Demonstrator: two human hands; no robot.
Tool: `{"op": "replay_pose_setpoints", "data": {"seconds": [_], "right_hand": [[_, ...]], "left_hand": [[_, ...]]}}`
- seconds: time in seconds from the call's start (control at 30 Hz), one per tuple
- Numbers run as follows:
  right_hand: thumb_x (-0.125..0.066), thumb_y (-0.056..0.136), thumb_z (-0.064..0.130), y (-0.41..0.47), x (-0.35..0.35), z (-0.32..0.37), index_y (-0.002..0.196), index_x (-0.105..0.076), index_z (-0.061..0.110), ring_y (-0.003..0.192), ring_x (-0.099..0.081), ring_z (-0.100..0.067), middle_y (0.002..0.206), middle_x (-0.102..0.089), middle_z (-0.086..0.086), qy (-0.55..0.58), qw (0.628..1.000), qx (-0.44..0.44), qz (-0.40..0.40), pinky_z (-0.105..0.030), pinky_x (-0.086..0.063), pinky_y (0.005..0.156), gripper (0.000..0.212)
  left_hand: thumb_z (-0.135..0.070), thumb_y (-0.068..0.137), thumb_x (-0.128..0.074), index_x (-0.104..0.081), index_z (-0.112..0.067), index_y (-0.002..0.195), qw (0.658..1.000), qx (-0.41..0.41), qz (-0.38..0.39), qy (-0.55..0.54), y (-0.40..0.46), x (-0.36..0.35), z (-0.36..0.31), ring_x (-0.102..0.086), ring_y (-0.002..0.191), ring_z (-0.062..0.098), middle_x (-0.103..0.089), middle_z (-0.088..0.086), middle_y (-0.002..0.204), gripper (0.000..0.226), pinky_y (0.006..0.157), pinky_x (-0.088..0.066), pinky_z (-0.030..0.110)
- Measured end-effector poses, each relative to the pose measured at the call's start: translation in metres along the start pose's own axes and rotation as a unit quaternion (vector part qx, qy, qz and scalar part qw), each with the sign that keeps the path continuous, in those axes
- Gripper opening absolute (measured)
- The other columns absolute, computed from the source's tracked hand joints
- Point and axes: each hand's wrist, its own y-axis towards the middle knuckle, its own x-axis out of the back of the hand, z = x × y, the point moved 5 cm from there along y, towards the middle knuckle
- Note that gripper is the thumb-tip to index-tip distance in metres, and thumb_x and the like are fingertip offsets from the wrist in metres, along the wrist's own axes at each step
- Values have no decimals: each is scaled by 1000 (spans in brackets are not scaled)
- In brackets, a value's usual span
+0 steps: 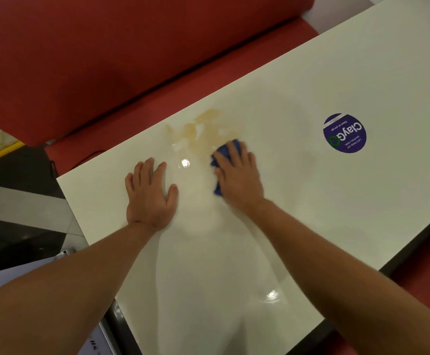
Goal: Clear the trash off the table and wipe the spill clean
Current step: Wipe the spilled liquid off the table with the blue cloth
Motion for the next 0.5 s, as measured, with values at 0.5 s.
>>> {"op": "replay_pose_setpoints", "data": {"seconds": [0.5], "right_hand": [[-37, 106, 40, -28, 28, -117, 145, -52, 20, 148, -28, -43, 159, -36, -15, -11, 994, 85, 69, -57, -32, 113, 46]], "left_hand": [[-44, 94, -44, -42, -17, 150, 1000, -3, 5, 9, 1, 3, -2, -21, 150, 35, -30, 12, 160, 63, 121, -15, 57]]}}
